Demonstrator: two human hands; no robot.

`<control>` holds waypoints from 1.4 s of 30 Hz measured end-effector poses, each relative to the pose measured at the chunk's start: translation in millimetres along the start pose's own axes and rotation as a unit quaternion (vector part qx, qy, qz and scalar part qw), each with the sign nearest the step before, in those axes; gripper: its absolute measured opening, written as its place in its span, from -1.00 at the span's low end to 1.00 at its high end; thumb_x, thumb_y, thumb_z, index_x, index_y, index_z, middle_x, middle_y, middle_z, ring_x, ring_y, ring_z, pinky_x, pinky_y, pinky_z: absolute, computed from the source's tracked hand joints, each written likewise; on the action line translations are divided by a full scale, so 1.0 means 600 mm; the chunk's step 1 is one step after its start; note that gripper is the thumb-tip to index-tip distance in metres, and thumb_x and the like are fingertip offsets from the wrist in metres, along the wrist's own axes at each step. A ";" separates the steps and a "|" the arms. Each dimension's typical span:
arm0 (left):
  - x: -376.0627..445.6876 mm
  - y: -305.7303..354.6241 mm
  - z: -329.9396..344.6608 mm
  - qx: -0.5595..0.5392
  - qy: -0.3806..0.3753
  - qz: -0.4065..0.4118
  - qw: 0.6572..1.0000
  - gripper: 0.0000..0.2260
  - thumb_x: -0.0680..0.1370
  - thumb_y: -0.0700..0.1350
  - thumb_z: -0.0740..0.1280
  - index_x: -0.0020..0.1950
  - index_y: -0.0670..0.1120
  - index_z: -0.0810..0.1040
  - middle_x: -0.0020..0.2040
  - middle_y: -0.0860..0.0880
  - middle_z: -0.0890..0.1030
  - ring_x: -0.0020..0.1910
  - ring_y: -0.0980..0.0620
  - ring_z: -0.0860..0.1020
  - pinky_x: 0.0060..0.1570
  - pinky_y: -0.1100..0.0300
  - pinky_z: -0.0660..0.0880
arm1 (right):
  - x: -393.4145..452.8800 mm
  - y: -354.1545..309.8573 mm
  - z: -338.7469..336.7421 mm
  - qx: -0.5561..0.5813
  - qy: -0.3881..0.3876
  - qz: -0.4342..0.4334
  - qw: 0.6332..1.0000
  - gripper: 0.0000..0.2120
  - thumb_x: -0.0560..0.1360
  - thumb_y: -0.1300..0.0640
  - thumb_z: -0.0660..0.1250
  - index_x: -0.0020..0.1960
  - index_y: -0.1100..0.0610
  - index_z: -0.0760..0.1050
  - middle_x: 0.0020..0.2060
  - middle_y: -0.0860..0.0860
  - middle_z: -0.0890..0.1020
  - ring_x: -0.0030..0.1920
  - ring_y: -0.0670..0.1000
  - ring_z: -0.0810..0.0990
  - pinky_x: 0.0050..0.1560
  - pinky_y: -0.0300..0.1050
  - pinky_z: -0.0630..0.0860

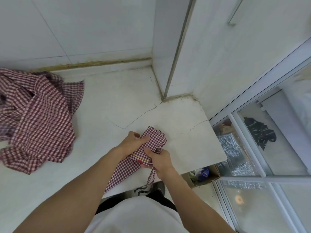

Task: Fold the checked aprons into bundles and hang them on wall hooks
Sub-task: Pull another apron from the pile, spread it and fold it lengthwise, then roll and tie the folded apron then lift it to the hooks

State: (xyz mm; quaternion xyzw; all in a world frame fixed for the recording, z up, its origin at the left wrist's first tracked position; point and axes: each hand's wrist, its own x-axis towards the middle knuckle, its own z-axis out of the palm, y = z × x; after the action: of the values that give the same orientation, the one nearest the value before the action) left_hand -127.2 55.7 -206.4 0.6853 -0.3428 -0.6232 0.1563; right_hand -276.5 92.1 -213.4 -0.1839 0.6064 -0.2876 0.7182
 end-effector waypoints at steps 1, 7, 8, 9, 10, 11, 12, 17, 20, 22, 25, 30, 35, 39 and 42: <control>0.001 -0.003 -0.003 0.005 -0.028 -0.013 1.000 -0.25 0.30 0.41 0.46 0.22 -0.11 0.41 0.12 -0.07 0.61 0.04 -0.06 0.63 0.03 0.02 0.60 | 0.002 0.002 -0.002 -0.009 0.006 -0.016 1.000 -0.68 0.46 0.21 0.50 0.16 0.30 0.55 0.04 0.19 0.69 -0.05 0.18 0.71 -0.17 0.16 0.68; -0.014 -0.014 -0.008 -0.055 -0.117 -0.006 0.992 -0.18 0.18 0.34 0.56 0.29 -0.07 0.49 0.14 -0.08 0.66 0.09 -0.08 0.65 0.17 -0.03 0.58 | -0.001 0.016 -0.007 -0.031 0.011 -0.109 0.994 -0.47 0.40 0.22 0.56 0.31 0.11 0.46 0.15 0.08 0.64 0.11 0.12 0.66 -0.02 0.23 0.65; -0.017 -0.012 -0.007 -0.073 -0.133 0.000 0.988 -0.21 0.22 0.28 0.57 0.32 -0.04 0.43 0.19 -0.07 0.62 0.14 -0.08 0.62 0.18 -0.03 0.57 | -0.001 0.020 -0.008 -0.039 0.023 -0.127 0.991 -0.42 0.38 0.20 0.58 0.33 0.08 0.44 0.16 0.06 0.63 0.13 0.09 0.65 0.02 0.22 0.65; -0.023 -0.009 -0.005 -0.081 -0.152 0.001 0.985 -0.31 0.34 0.18 0.56 0.35 0.00 0.36 0.22 -0.06 0.58 0.17 -0.08 0.59 0.18 -0.02 0.55 | -0.002 0.023 -0.009 -0.042 0.036 -0.145 0.988 -0.41 0.36 0.19 0.59 0.32 0.06 0.44 0.16 0.03 0.63 0.14 0.07 0.64 0.06 0.19 0.64; -0.025 -0.007 -0.005 -0.076 -0.162 0.001 0.984 -0.40 0.44 0.07 0.51 0.38 0.02 0.31 0.24 -0.05 0.56 0.19 -0.07 0.57 0.20 -0.02 0.54 | -0.003 0.025 -0.011 -0.041 0.050 -0.160 0.985 -0.45 0.37 0.19 0.58 0.29 0.04 0.46 0.14 0.02 0.64 0.14 0.05 0.64 0.09 0.16 0.63; -0.028 -0.005 -0.004 -0.057 -0.164 0.007 0.985 -0.45 0.50 0.00 0.47 0.40 0.03 0.29 0.25 -0.03 0.54 0.20 -0.06 0.55 0.23 -0.03 0.51 | -0.003 0.026 -0.013 -0.035 0.058 -0.172 0.983 -0.52 0.38 0.20 0.57 0.23 0.02 0.50 0.11 0.01 0.65 0.12 0.05 0.65 0.10 0.14 0.63; -0.031 -0.003 -0.006 -0.032 -0.156 0.019 0.987 -0.46 0.51 -0.02 0.46 0.41 0.04 0.29 0.26 -0.01 0.53 0.21 -0.05 0.54 0.28 -0.05 0.49 | -0.004 0.026 -0.013 -0.034 0.064 -0.180 0.981 -0.60 0.39 0.21 0.56 0.17 0.01 0.52 0.08 0.02 0.67 0.09 0.06 0.66 0.09 0.14 0.63; -0.045 -0.002 -0.012 0.026 -0.096 0.088 0.991 -0.57 0.59 0.02 0.36 0.43 0.02 0.35 0.29 0.00 0.54 0.21 0.01 0.54 0.32 -0.05 0.46 | -0.011 -0.003 -0.009 -0.111 0.066 -0.114 0.985 -0.66 0.36 0.02 0.59 0.04 0.07 0.56 0.02 0.06 0.70 -0.02 0.03 0.68 -0.02 0.04 0.66; -0.058 0.008 -0.014 0.000 -0.070 0.135 0.988 -0.73 0.63 -0.02 0.29 0.33 0.07 0.40 0.26 0.00 0.56 0.18 0.03 0.56 0.29 -0.02 0.50 | -0.025 -0.033 -0.013 -0.109 -0.063 -0.071 0.989 -0.49 0.36 -0.11 0.57 0.19 0.10 0.55 0.03 0.03 0.71 -0.03 0.01 0.66 -0.15 -0.09 0.56; -0.069 0.020 -0.016 -0.007 -0.062 0.164 0.984 -0.77 0.64 -0.03 0.28 0.30 0.10 0.42 0.23 0.04 0.58 0.18 0.06 0.57 0.28 0.00 0.50 | -0.035 -0.050 -0.017 -0.102 -0.140 -0.079 0.982 -0.52 0.40 -0.06 0.55 0.24 0.11 0.55 0.05 0.04 0.70 -0.03 0.02 0.66 -0.21 -0.10 0.52; -0.082 0.043 -0.023 0.002 -0.038 0.196 0.980 -0.75 0.62 0.04 0.29 0.30 0.11 0.42 0.22 0.09 0.59 0.17 0.10 0.57 0.28 0.04 0.50 | -0.042 -0.082 -0.014 -0.154 -0.148 -0.136 0.967 -0.67 0.42 0.08 0.55 0.13 0.13 0.60 -0.05 0.02 0.71 -0.14 -0.03 0.63 -0.32 -0.14 0.47; -0.094 0.072 -0.039 0.020 -0.032 0.196 0.980 -0.59 0.55 0.20 0.34 0.33 0.07 0.42 0.22 0.09 0.59 0.18 0.08 0.57 0.31 -0.03 0.47 | -0.047 -0.108 0.002 -0.185 -0.113 -0.216 0.952 -0.73 0.42 0.16 0.56 0.08 0.19 0.62 -0.13 0.02 0.71 -0.18 -0.03 0.66 -0.29 -0.16 0.53; -0.117 0.109 -0.069 -0.019 -0.046 0.215 0.975 -0.16 0.21 0.37 0.55 0.37 0.01 0.46 0.21 0.06 0.63 0.17 0.05 0.61 0.21 0.04 0.55 | -0.071 -0.140 0.008 -0.253 -0.189 -0.212 0.925 -0.63 0.40 0.12 0.57 0.14 0.22 0.60 -0.04 0.12 0.70 -0.13 0.12 0.66 -0.25 -0.01 0.60; -0.135 0.154 -0.076 -0.053 0.002 0.285 0.957 -0.48 0.27 0.07 0.57 0.17 -0.06 0.57 0.06 0.01 0.68 0.04 0.04 0.66 0.01 0.14 0.61 | -0.085 -0.155 0.013 -0.239 -0.250 -0.197 0.917 -0.52 0.37 0.19 0.59 0.25 0.13 0.56 0.13 0.06 0.68 0.17 0.06 0.64 0.22 0.08 0.57; -0.131 0.171 -0.082 -0.055 0.058 0.322 0.943 -0.53 0.24 0.07 0.58 0.04 -0.11 0.60 -0.03 -0.03 0.70 -0.02 -0.02 0.67 -0.01 0.06 0.62 | -0.095 -0.168 0.019 -0.209 -0.258 -0.186 0.925 -0.57 0.40 0.27 0.56 0.23 0.17 0.57 0.13 0.07 0.68 0.18 0.06 0.64 0.24 0.03 0.57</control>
State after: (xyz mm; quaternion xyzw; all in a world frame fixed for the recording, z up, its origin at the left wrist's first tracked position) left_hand -107.4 24.0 -72.9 0.5633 -0.5011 -0.5168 0.4056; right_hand -289.9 50.3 -105.9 -0.5073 0.4014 -0.2258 0.7284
